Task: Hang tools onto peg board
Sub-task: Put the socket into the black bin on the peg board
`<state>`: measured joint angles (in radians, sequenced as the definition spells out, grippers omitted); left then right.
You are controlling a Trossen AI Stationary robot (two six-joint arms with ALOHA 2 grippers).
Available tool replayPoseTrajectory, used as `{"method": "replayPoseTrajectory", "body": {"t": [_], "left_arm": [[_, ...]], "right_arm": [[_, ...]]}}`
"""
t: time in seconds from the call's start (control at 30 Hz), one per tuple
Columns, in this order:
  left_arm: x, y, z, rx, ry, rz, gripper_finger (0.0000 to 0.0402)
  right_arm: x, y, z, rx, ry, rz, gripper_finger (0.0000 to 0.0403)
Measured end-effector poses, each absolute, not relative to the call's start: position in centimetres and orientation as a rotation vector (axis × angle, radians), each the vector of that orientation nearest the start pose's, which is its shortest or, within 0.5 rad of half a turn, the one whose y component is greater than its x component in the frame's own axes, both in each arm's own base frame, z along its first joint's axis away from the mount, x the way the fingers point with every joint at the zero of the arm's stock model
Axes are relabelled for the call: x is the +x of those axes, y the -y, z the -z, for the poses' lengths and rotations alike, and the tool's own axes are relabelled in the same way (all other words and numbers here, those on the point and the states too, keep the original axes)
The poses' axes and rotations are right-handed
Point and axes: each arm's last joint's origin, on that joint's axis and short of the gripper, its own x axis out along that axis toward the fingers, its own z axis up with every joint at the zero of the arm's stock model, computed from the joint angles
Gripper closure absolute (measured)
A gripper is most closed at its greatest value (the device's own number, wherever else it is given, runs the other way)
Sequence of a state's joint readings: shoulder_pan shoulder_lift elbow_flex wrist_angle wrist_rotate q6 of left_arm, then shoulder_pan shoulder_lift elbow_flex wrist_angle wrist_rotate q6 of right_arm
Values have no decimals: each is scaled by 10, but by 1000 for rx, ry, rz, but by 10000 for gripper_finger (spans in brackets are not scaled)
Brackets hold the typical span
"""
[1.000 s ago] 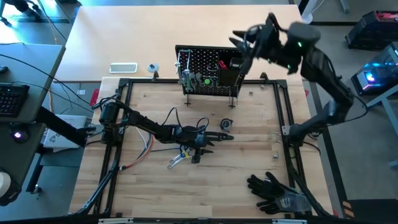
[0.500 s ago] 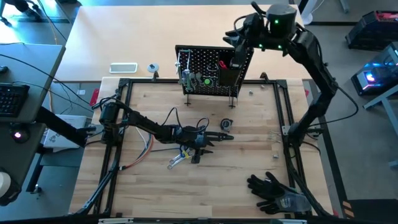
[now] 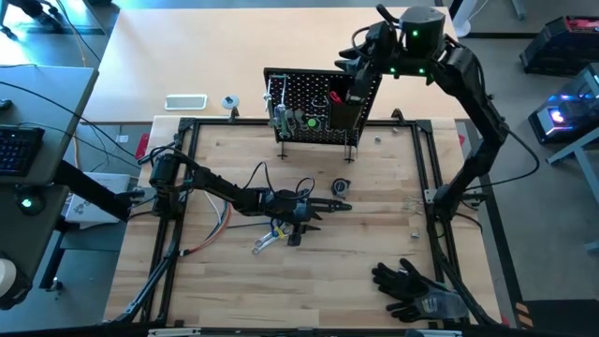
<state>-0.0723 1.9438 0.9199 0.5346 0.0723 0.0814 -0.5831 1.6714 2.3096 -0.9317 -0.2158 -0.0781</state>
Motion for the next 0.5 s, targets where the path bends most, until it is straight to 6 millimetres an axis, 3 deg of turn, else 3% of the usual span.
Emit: {"method": "replayPoseTrajectory", "body": {"t": [0.23, 0.5], "left_arm": [[379, 30, -126, 70, -484, 160, 260], [379, 30, -127, 62, -475, 160, 260]], "right_arm": [[250, 157, -538, 11, -251, 353, 267], [211, 128, -573, -92, -83, 359, 265]]}}
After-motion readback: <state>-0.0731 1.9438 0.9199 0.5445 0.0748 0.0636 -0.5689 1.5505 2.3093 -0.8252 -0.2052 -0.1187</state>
